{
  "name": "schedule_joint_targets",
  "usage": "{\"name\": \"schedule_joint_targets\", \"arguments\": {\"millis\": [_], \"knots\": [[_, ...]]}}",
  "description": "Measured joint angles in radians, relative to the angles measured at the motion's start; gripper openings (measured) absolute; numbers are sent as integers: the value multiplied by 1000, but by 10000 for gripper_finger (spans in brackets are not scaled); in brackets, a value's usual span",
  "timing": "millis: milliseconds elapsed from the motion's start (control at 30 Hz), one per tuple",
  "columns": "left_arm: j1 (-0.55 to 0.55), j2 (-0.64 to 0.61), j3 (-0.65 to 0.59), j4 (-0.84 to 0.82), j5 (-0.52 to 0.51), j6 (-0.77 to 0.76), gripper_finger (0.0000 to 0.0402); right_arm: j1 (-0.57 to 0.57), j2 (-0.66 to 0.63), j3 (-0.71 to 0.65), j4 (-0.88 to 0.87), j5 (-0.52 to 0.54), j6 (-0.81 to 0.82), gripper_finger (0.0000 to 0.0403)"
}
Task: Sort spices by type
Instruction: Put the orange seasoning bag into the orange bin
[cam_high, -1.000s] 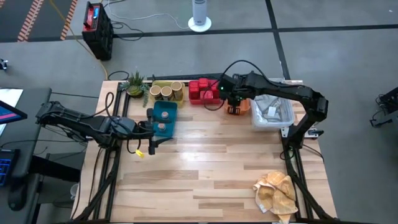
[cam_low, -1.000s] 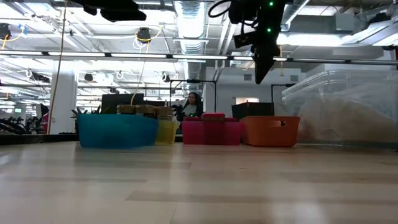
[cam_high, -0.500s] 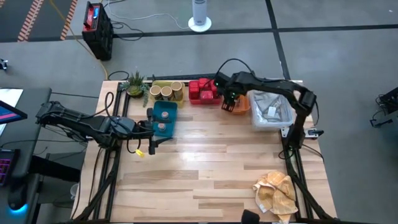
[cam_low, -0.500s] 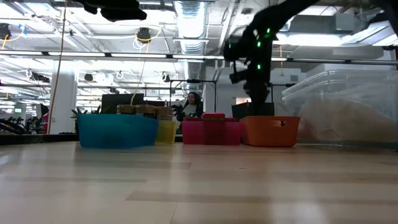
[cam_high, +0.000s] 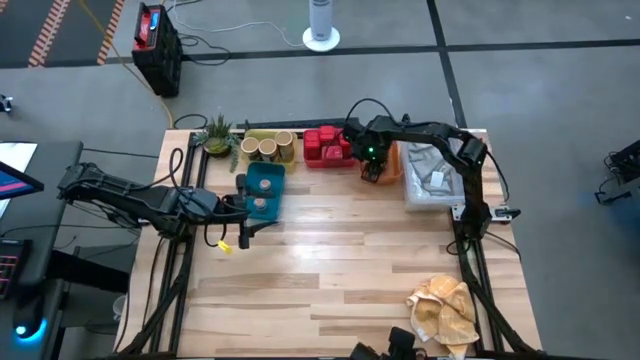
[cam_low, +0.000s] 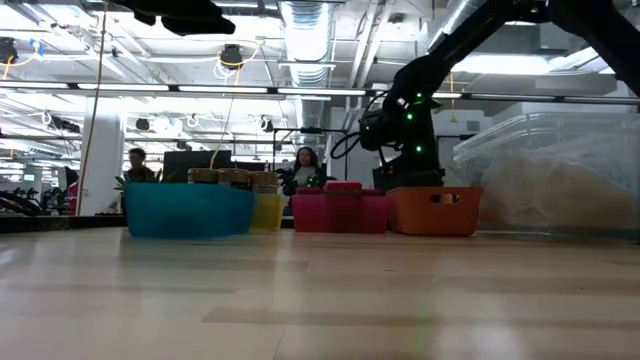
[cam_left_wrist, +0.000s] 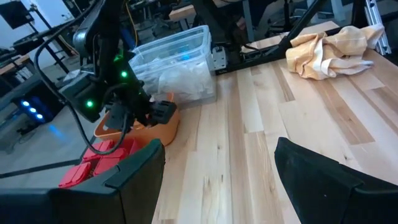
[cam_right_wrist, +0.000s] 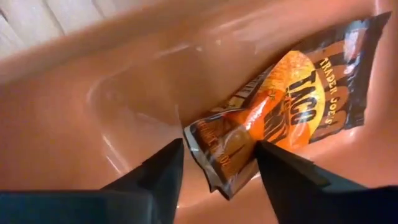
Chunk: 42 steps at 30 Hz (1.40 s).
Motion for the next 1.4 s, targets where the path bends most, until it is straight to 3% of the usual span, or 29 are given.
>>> {"name": "schedule_joint_targets", "arguments": {"millis": [133,367,667,900,1200,1400], "knots": [[0,0,0,0,0,1,288,16,12,3,6,39,-4,189],[0,0,0,0,0,5,288,40,-10,0,24,73,-13,44],[0,0,0,0,0,6,288,72,-102,-1,13,148,-11,39],[7,1,0,8,0,0,288,162,-310,-1,-36,150,24,39],[108,141,0,138,21,-149,288,510,-508,-52,133,169,81,43],[166,329,0,397,182,-368,288,769,-481,-126,202,467,174,46]]}}
